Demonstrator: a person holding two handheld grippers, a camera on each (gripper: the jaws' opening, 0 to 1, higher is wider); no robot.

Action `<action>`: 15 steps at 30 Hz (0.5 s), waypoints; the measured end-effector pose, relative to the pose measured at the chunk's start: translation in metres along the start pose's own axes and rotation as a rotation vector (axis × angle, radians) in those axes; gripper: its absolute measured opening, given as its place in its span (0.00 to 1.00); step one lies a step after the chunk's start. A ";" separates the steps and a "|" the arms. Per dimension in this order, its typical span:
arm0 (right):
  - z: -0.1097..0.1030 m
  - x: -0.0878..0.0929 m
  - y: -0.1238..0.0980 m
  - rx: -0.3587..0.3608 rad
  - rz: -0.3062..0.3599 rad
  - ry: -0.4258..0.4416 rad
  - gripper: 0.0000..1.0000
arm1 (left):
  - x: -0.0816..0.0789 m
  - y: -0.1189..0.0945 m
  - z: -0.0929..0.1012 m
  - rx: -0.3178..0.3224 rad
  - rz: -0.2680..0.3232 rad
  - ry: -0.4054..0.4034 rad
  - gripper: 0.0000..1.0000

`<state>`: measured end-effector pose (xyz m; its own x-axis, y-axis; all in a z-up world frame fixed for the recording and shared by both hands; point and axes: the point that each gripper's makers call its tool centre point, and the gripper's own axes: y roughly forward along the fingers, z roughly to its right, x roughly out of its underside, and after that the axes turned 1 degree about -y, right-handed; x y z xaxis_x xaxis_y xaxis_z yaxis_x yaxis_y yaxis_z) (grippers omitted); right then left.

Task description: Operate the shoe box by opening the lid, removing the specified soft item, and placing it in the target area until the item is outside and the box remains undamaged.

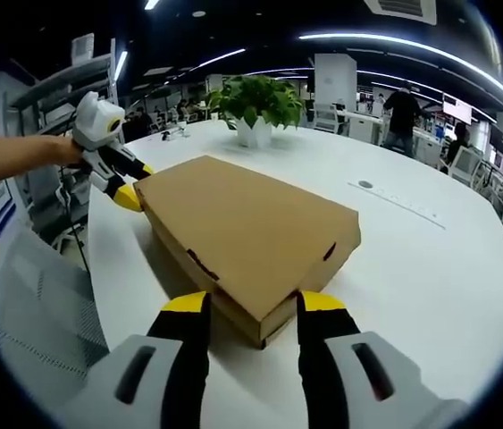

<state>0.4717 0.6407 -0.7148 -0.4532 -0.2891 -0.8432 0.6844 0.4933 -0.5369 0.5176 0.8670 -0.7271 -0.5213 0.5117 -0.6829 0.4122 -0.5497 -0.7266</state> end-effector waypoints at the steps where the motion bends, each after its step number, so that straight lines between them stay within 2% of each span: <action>1: 0.000 -0.001 -0.001 0.000 0.004 -0.002 0.36 | 0.000 -0.001 0.001 0.003 0.000 0.003 0.55; 6: -0.003 -0.004 -0.002 -0.007 0.011 -0.017 0.39 | -0.002 -0.003 0.006 0.010 -0.001 0.020 0.60; 15: -0.002 -0.018 -0.011 0.001 0.047 -0.009 0.40 | -0.011 -0.014 0.006 0.009 0.026 0.024 0.59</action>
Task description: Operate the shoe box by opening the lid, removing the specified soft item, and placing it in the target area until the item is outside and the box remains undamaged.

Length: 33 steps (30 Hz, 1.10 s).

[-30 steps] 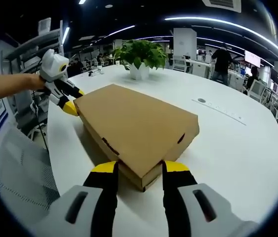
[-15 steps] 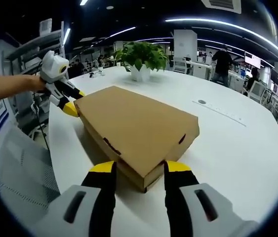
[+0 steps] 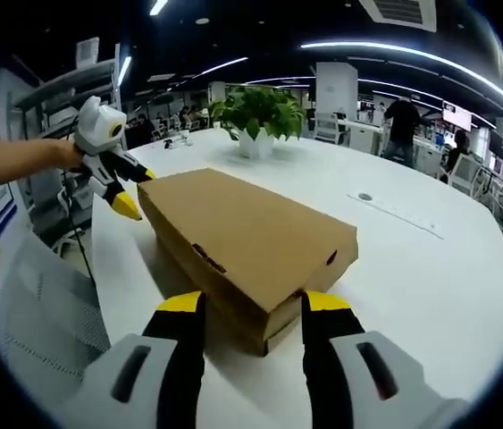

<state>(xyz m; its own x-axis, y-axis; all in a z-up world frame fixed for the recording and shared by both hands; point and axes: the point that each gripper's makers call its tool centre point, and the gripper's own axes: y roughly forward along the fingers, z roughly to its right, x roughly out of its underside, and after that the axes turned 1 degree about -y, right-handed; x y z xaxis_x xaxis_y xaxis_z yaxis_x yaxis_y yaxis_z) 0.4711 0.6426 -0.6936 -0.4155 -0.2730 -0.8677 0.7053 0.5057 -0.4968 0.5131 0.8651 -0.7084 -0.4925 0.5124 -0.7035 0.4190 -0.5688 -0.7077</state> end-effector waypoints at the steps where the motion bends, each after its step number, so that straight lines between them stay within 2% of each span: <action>1: 0.000 -0.002 -0.001 0.001 0.005 -0.001 0.40 | -0.002 -0.002 0.000 -0.001 0.003 0.003 0.59; 15: 0.005 -0.037 -0.012 0.018 0.066 -0.051 0.42 | -0.028 -0.020 -0.002 -0.027 0.065 0.026 0.58; 22: 0.011 -0.056 -0.015 0.030 0.102 -0.068 0.44 | -0.047 -0.030 -0.007 -0.057 0.109 0.034 0.55; 33: 0.026 -0.079 -0.012 0.053 0.134 -0.105 0.43 | -0.071 -0.036 -0.029 -0.148 0.181 0.021 0.40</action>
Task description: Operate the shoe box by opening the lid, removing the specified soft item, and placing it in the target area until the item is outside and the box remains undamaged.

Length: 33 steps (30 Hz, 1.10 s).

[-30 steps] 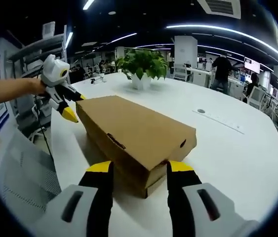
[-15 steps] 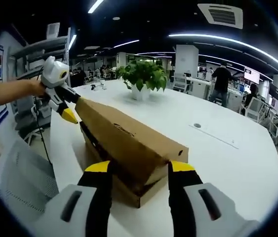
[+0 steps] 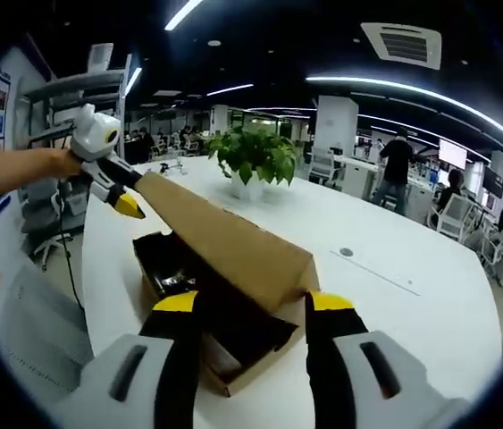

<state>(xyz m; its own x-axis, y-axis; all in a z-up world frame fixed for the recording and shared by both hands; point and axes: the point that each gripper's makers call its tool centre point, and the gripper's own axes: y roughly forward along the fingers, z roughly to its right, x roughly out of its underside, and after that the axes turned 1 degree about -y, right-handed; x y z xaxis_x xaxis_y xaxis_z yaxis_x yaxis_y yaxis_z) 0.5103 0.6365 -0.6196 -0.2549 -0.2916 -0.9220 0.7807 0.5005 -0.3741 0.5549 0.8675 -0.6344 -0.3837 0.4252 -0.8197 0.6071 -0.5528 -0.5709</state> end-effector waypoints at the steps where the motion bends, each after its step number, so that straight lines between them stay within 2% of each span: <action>1: 0.002 -0.002 0.001 0.003 0.003 -0.004 0.43 | -0.001 0.000 -0.002 -0.006 0.004 0.001 0.39; 10: 0.013 -0.013 0.007 0.014 0.016 -0.022 0.43 | -0.019 0.004 -0.019 -0.047 0.046 -0.036 0.28; 23: 0.032 -0.027 0.020 0.027 0.025 -0.044 0.42 | -0.040 0.014 -0.044 -0.095 0.070 -0.050 0.15; 33: 0.044 -0.032 0.028 0.037 0.035 -0.049 0.41 | -0.051 0.023 -0.058 -0.126 0.076 -0.055 0.08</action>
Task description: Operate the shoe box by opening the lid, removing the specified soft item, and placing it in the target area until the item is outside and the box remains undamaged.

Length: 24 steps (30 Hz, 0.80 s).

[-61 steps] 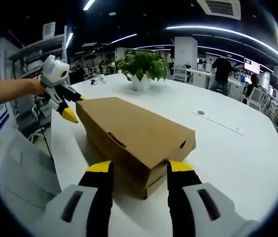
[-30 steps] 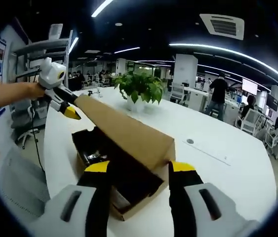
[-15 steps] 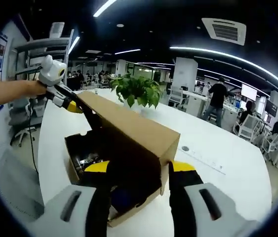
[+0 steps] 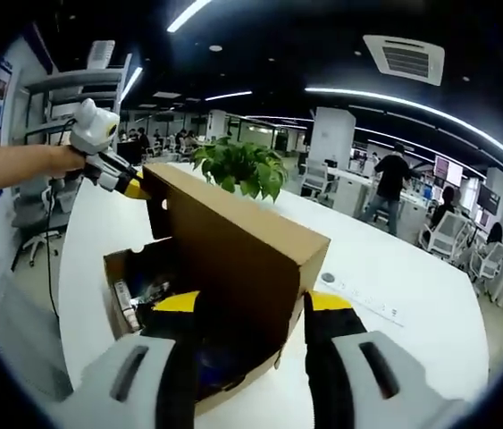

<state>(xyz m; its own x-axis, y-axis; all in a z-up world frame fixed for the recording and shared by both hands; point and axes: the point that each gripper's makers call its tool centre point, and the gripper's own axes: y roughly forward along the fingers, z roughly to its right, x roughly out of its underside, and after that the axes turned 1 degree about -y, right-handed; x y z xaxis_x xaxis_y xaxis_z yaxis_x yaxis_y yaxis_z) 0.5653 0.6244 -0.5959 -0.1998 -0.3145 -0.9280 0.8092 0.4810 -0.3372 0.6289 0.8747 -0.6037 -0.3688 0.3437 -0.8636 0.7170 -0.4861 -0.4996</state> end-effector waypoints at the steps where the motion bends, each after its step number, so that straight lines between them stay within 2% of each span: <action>1: 0.001 0.000 0.001 0.001 0.001 0.001 0.41 | -0.001 0.001 -0.001 -0.004 0.000 0.000 0.08; 9: 0.013 -0.004 0.009 0.014 0.010 0.010 0.39 | -0.007 0.012 -0.015 -0.029 0.001 0.004 0.01; 24: 0.029 -0.006 0.027 0.025 0.016 0.015 0.38 | -0.017 0.030 -0.027 -0.030 0.023 -0.025 0.00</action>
<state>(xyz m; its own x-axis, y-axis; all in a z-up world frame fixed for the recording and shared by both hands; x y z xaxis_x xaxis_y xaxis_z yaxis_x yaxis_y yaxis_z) 0.6045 0.6151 -0.5950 -0.1950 -0.2941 -0.9357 0.8257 0.4656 -0.3184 0.6724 0.8757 -0.6017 -0.3669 0.3122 -0.8763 0.7428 -0.4689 -0.4780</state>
